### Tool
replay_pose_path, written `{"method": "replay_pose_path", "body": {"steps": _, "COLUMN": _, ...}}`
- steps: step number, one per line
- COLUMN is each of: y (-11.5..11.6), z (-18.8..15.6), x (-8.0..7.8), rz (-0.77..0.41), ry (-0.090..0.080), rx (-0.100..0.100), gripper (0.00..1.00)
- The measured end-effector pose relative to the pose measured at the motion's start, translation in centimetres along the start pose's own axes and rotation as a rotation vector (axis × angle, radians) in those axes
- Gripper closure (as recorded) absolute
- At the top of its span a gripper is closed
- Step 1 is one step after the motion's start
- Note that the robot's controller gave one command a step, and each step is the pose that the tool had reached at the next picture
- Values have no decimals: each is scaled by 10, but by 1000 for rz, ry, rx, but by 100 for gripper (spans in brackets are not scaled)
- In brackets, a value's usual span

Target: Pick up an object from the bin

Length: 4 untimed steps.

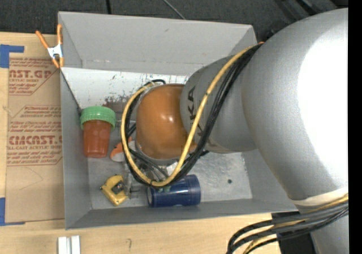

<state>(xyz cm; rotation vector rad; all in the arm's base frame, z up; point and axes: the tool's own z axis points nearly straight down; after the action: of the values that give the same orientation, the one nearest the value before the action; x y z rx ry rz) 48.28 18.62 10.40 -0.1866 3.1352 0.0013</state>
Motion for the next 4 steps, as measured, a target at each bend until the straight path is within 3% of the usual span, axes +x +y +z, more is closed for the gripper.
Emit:
{"method": "replay_pose_path", "body": {"steps": 1, "y": -16, "z": -32, "x": -23, "rz": 10, "ry": 1, "rx": 1, "gripper": 100}}
{"method": "replay_pose_path", "body": {"steps": 2, "y": 3, "z": -42, "x": -13, "rz": -19, "ry": 0, "rx": 0, "gripper": 0}}
{"method": "replay_pose_path", "body": {"steps": 3, "y": 2, "z": -42, "x": -13, "rz": -19, "ry": 1, "rx": 0, "gripper": 0}}
{"method": "replay_pose_path", "body": {"steps": 4, "y": -51, "z": -28, "x": -14, "rz": -54, "ry": -1, "rx": -1, "gripper": 0}}
